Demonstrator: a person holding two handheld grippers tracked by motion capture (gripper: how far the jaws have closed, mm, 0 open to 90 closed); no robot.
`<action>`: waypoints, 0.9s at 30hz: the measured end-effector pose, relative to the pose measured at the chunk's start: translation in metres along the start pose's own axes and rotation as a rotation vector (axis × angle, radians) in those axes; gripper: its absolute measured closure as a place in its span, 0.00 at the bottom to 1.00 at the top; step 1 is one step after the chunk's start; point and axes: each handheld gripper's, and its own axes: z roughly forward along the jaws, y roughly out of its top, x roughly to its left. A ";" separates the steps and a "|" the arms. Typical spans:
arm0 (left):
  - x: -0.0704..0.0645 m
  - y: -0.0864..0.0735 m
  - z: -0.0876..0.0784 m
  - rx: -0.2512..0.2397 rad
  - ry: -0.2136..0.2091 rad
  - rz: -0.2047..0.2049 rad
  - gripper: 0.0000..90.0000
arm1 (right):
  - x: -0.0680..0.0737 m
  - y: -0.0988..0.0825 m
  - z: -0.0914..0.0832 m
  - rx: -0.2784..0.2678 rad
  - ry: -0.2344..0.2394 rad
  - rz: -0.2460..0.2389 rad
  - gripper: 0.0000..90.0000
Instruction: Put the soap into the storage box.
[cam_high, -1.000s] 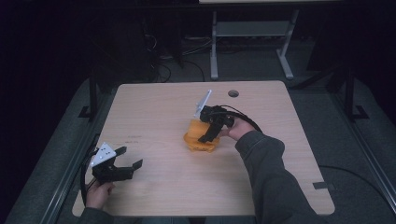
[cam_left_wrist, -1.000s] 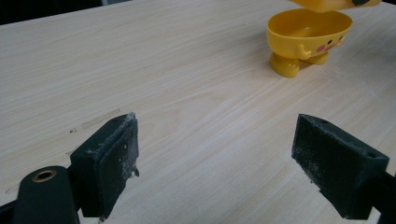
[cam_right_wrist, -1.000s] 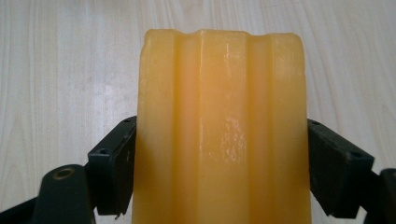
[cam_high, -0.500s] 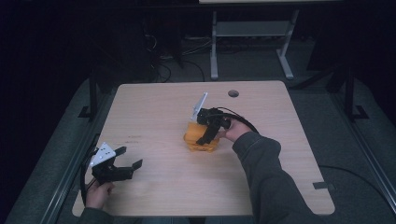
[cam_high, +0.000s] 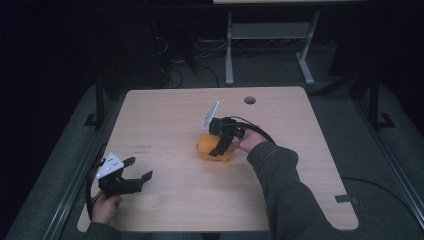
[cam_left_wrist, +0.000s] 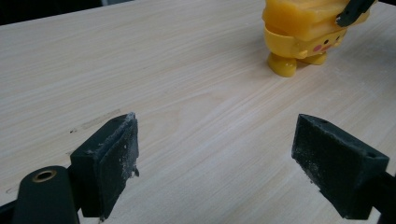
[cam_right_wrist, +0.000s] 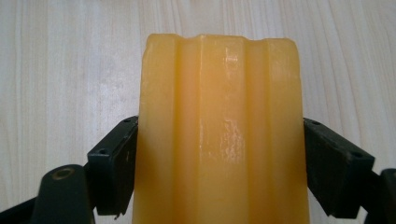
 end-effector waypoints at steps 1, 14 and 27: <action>0.000 0.000 0.000 0.001 0.000 0.001 0.16 | 0.000 0.000 0.000 0.000 -0.002 0.001 0.23; 0.000 0.000 0.000 0.004 -0.001 0.004 0.16 | 0.001 0.001 -0.003 -0.011 -0.002 0.026 0.21; 0.001 0.000 0.000 0.012 -0.002 0.007 0.16 | 0.002 -0.003 -0.018 -0.053 -0.008 0.062 0.22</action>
